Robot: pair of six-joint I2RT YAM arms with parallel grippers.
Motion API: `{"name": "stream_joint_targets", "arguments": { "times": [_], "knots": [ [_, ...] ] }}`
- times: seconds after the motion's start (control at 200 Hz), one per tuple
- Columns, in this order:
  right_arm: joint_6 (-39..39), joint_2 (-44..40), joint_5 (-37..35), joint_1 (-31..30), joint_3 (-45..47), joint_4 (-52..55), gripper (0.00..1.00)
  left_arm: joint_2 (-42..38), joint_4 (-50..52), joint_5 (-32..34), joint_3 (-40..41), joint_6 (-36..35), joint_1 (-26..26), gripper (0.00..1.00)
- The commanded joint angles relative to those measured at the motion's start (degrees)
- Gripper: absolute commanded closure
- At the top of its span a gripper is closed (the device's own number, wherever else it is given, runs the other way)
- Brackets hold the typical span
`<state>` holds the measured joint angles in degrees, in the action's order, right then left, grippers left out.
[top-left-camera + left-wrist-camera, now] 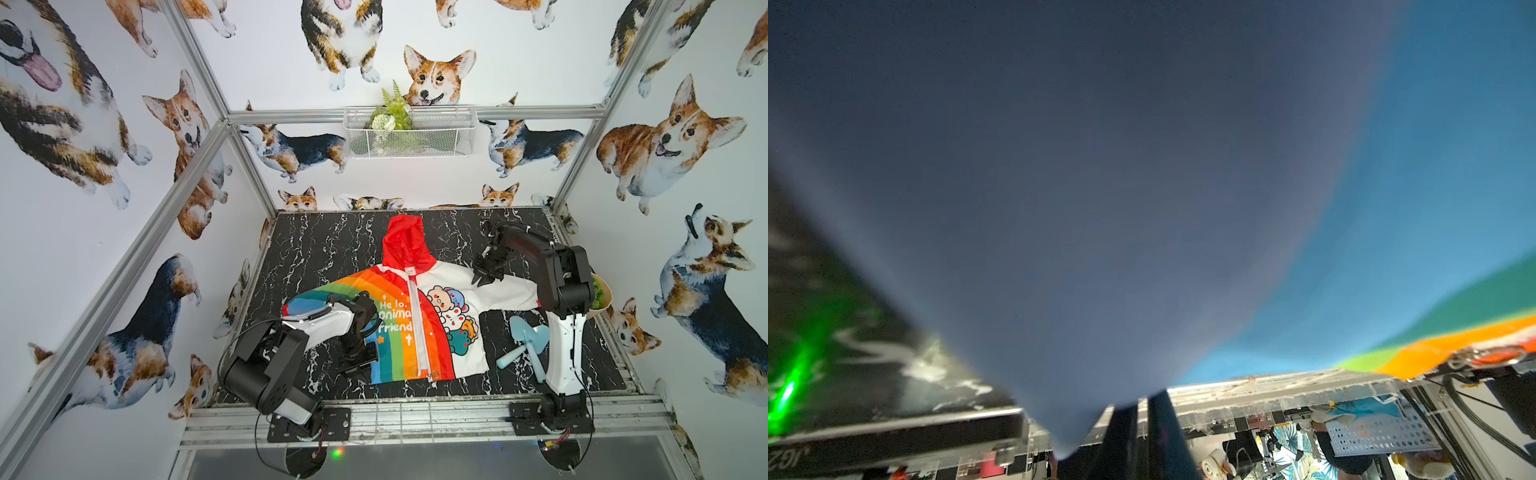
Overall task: Unzip the jacket
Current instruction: Smooth out the jacket at the center of the board.
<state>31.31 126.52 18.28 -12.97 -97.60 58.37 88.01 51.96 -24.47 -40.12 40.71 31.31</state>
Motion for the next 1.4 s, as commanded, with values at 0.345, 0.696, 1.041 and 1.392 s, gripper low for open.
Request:
{"name": "stream_joint_targets", "arguments": {
  "times": [0.345,0.696,1.041,1.392],
  "knots": [
    [-0.72,5.09,-7.47,1.79,-5.94,7.67,0.77,5.36,1.73,9.15,-6.87,-2.44,-0.64,0.90],
    [-3.83,3.95,-2.86,1.48,-13.13,6.88,0.69,1.20,2.76,8.97,-20.31,-7.19,-0.68,0.34],
    [-5.29,-2.90,-1.30,-0.30,-27.41,8.99,0.24,-4.08,2.08,13.08,-39.78,-12.32,-8.25,0.00],
    [-9.31,-18.64,-20.84,-0.21,-15.30,5.74,0.01,-16.50,-27.18,16.14,-27.95,-12.78,-33.44,0.00]
  ]
}}
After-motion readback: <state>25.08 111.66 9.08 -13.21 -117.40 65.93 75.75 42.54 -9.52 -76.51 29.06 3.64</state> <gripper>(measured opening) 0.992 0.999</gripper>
